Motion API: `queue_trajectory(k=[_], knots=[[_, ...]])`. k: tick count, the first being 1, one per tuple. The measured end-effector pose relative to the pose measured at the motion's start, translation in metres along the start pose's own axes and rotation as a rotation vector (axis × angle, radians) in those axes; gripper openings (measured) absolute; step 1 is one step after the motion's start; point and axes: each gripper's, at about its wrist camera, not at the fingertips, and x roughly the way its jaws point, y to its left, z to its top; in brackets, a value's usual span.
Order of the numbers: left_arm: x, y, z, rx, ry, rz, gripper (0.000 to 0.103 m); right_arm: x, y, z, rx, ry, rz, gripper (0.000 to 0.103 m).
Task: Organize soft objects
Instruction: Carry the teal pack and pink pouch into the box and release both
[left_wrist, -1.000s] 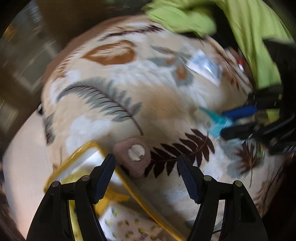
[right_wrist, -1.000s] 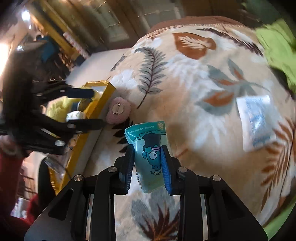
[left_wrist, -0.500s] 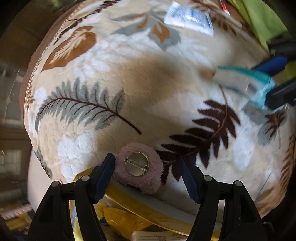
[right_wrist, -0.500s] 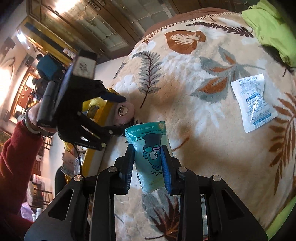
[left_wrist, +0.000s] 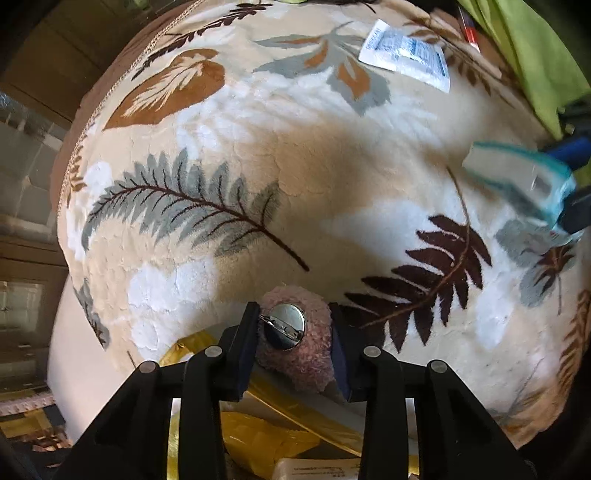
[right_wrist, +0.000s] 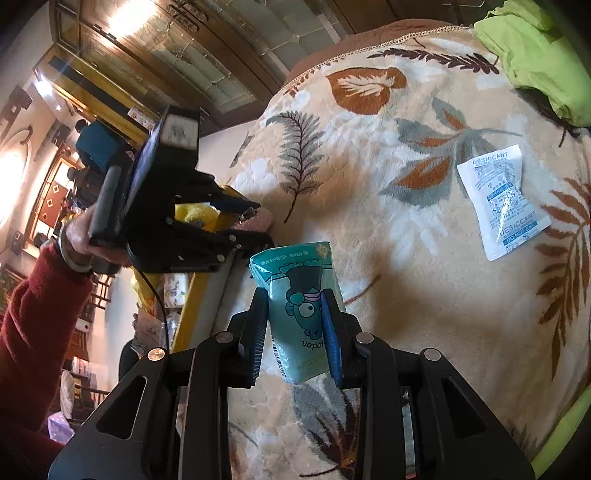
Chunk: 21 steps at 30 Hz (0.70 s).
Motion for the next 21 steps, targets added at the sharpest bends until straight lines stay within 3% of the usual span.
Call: queue_trajectory(k=[6,13,21], knots=[[-0.022,-0.007,-0.003,-0.013,-0.051,0.008,0.033,-0.008,0.01,0.0,-0.011,-0.017,0.005,0.027],[-0.074,-0.007,-0.012,-0.079,-0.139,0.007,0.033,-0.018,0.022,-0.003,-0.018,-0.034,0.01,0.027],[-0.11,-0.003,-0.063,-0.309,-0.179,0.036,0.034,-0.017,0.06,-0.007,-0.08,-0.033,0.033,0.027]])
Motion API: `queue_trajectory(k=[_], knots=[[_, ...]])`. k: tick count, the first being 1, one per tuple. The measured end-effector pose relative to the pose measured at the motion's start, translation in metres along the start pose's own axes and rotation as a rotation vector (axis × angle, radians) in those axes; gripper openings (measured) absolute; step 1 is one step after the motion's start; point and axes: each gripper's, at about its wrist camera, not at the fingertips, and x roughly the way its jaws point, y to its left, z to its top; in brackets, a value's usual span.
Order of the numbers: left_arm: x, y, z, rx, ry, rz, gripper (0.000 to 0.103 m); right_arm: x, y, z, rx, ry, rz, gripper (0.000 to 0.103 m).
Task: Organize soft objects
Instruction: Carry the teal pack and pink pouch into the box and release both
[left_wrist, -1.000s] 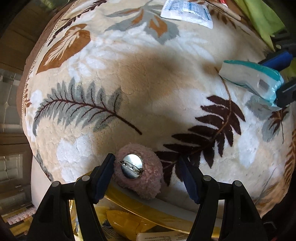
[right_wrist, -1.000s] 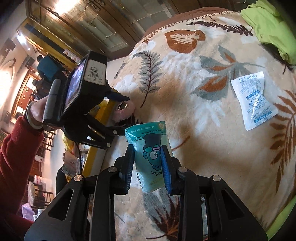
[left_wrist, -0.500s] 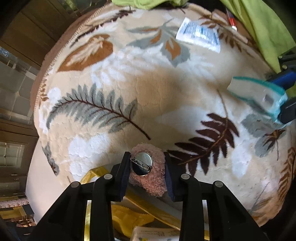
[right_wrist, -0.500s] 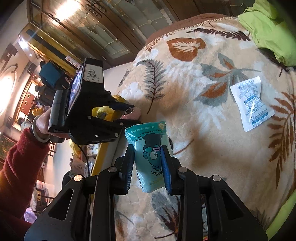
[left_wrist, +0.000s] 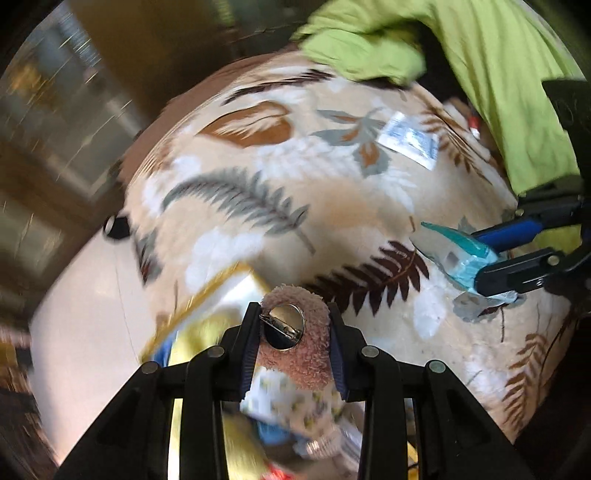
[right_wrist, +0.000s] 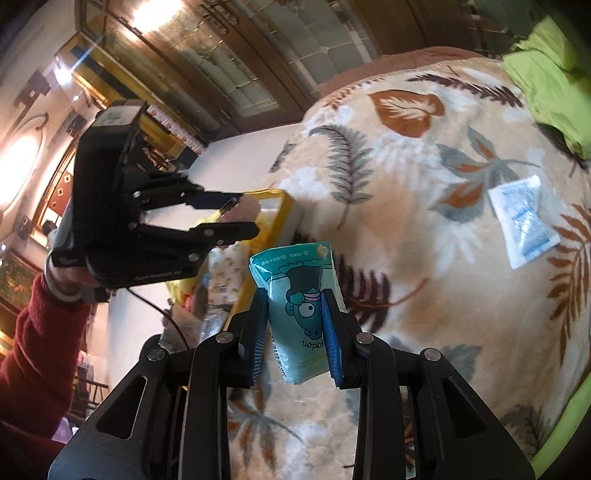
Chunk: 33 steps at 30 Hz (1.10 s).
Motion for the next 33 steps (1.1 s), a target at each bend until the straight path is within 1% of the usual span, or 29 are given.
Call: queue_trajectory(k=[1,3,6,9,12,13,15,19,23,27,31,33], knots=[[-0.007,0.006,-0.011,-0.048,-0.006,0.005,0.034,0.003,0.007,0.002,-0.009,0.001,0.006,0.027],[-0.016,0.012,-0.029,-0.112,-0.017,0.023,0.034,0.007,0.018,0.004,-0.02,0.003,0.012,0.027],[-0.023,0.02,-0.056,-0.189,-0.028,0.05,0.034,0.021,0.039,0.013,-0.051,0.01,0.028,0.027],[-0.023,0.023,-0.077,-0.241,-0.028,0.094,0.034,0.038,0.061,0.022,-0.081,0.018,0.034,0.027],[-0.019,0.027,-0.096,-0.311,-0.033,0.074,0.034,0.059,0.081,0.033,-0.117,0.027,0.012,0.027],[-0.016,0.028,-0.102,-0.341,-0.034,0.078,0.034,0.066,0.086,0.035,-0.126,0.033,0.001,0.027],[-0.011,0.03,-0.108,-0.38,-0.037,0.081,0.034,0.081,0.093,0.041,-0.135,0.047,-0.016,0.027],[-0.005,0.032,-0.117,-0.48,-0.073,0.086,0.034,0.105,0.107,0.049,-0.153,0.066,-0.054,0.027],[0.001,0.037,-0.121,-0.588,-0.093,0.066,0.034,0.123,0.118,0.056,-0.166,0.078,-0.088,0.027],[0.005,0.038,-0.127,-0.667,-0.113,0.036,0.035,0.138,0.125,0.061,-0.198,0.08,-0.171,0.027],[0.007,0.041,-0.132,-0.711,-0.12,0.027,0.036,0.152,0.125,0.066,-0.217,0.087,-0.224,0.027],[0.009,0.044,-0.133,-0.73,-0.117,0.018,0.037,0.159,0.125,0.068,-0.247,0.084,-0.282,0.027]])
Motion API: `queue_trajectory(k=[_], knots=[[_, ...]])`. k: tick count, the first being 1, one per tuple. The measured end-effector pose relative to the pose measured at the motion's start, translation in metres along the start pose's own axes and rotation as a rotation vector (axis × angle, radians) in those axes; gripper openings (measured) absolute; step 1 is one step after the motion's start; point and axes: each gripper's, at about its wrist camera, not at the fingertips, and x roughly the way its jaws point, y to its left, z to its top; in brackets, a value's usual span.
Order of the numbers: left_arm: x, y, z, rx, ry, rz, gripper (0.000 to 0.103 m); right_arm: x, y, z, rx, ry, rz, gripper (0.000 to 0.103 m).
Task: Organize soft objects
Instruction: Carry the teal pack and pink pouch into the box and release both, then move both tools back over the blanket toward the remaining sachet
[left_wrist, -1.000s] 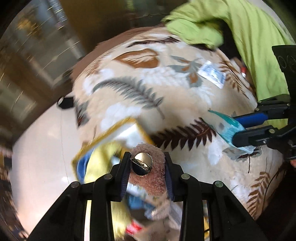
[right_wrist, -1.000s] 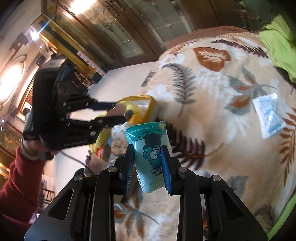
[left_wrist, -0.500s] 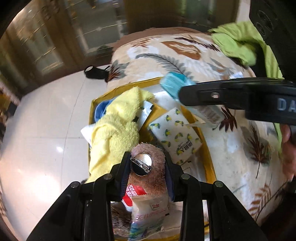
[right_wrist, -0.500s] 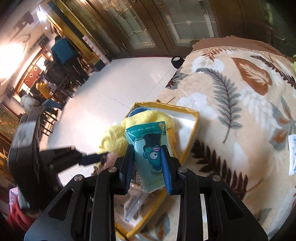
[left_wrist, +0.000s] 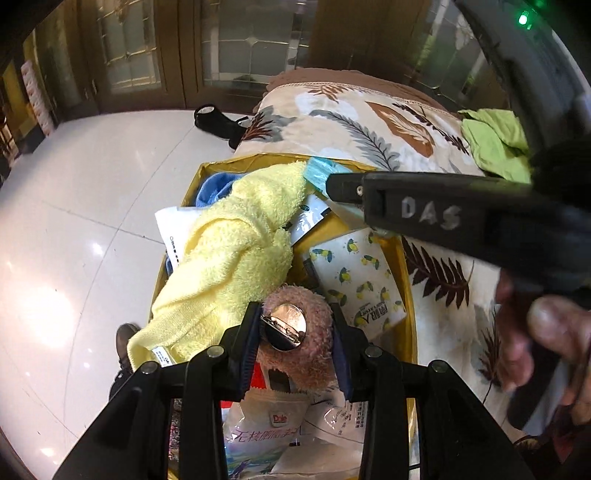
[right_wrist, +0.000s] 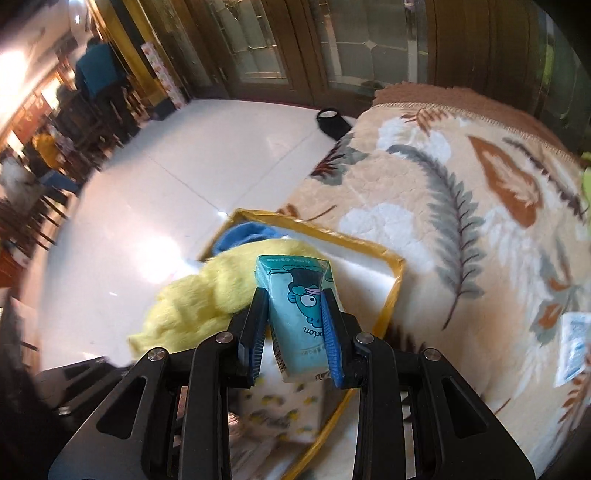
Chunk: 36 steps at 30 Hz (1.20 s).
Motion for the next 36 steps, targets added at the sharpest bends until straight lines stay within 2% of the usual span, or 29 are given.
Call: queue_trajectory(k=[6,10,12,16,20,28,36], knots=[[0.007,-0.003,0.001,-0.006,0.002,0.002,0.039,0.018,-0.004,-0.004,-0.007,0.01,-0.041,0.028],[0.007,-0.006,0.001,-0.007,-0.004,0.01,0.045,0.022,-0.009,-0.006,0.021,0.043,0.01,0.032],[0.007,-0.007,0.002,-0.01,-0.003,0.001,0.054,0.015,-0.015,-0.006,0.062,0.034,0.053,0.032],[0.001,-0.007,0.001,-0.03,-0.015,0.016,0.056,0.003,-0.023,-0.006,0.113,0.007,0.104,0.032],[-0.009,-0.006,0.002,-0.068,-0.033,0.053,0.067,-0.008,-0.025,-0.011,0.146,-0.004,0.132,0.032],[-0.035,-0.02,0.002,-0.047,-0.134,0.167,0.068,-0.05,-0.034,-0.032,0.172,-0.072,0.165,0.032],[-0.047,-0.054,0.001,0.015,-0.184,0.188,0.069,-0.092,-0.057,-0.063,0.184,-0.114,0.143,0.032]])
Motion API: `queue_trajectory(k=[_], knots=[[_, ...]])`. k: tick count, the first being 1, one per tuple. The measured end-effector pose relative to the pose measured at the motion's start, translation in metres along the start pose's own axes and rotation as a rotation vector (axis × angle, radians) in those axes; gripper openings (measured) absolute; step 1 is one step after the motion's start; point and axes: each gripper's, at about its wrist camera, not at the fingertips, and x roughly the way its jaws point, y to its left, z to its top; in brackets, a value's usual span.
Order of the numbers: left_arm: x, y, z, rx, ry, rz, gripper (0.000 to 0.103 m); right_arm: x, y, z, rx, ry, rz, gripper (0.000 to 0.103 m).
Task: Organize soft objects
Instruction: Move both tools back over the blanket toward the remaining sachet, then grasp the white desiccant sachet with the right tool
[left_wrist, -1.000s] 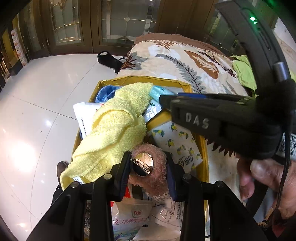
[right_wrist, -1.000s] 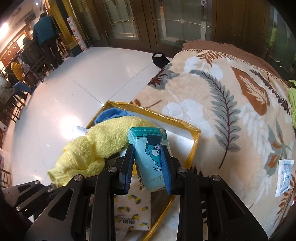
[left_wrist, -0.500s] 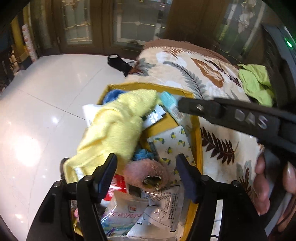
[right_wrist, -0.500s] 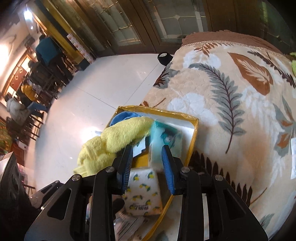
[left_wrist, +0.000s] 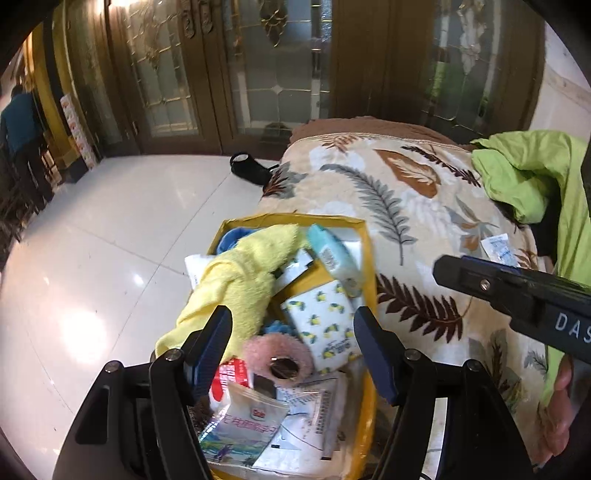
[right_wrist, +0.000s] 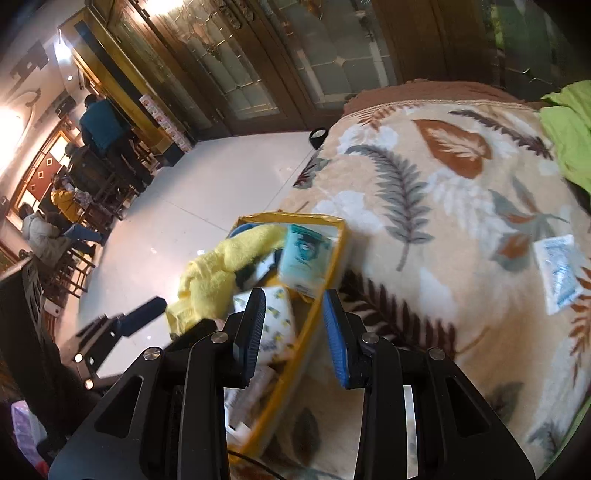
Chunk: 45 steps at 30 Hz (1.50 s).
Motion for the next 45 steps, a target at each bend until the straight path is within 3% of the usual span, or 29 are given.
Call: queue_trajectory(k=[15,21,22,24,25,30,38,43,44,45], knots=[[-0.011,-0.069,0.001,0.118,-0.017,-0.019,0.069,-0.071,-0.086,-0.025,0.118,-0.079,-0.088,0.032],[0.008,-0.083,0.001,0.085,0.07,-0.117,0.069,-0.101,-0.144,-0.026,0.176,-0.132,-0.215,0.032],[0.012,-0.084,0.001,0.077,0.087,-0.131,0.069,-0.105,-0.158,-0.025,0.205,-0.133,-0.234,0.034],[0.021,-0.086,0.002,0.064,0.116,-0.148,0.069,-0.11,-0.189,-0.023,0.268,-0.129,-0.256,0.055],[0.023,-0.087,0.002,0.061,0.125,-0.153,0.069,-0.11,-0.201,-0.023,0.288,-0.128,-0.261,0.058],[0.038,-0.085,0.004,0.028,0.176,-0.165,0.069,-0.092,-0.232,-0.014,0.303,-0.066,-0.286,0.058],[0.032,-0.049,0.01,-0.039,0.19,-0.158,0.069,-0.027,-0.24,0.022,0.069,0.08,-0.439,0.058],[0.03,-0.021,0.013,-0.106,0.204,-0.134,0.069,0.021,-0.25,0.031,0.022,0.192,-0.495,0.058],[0.031,-0.017,0.013,-0.114,0.205,-0.137,0.069,0.027,-0.251,0.029,0.022,0.205,-0.492,0.057],[0.032,-0.015,0.013,-0.118,0.204,-0.136,0.069,0.029,-0.251,0.026,0.024,0.193,-0.504,0.05]])
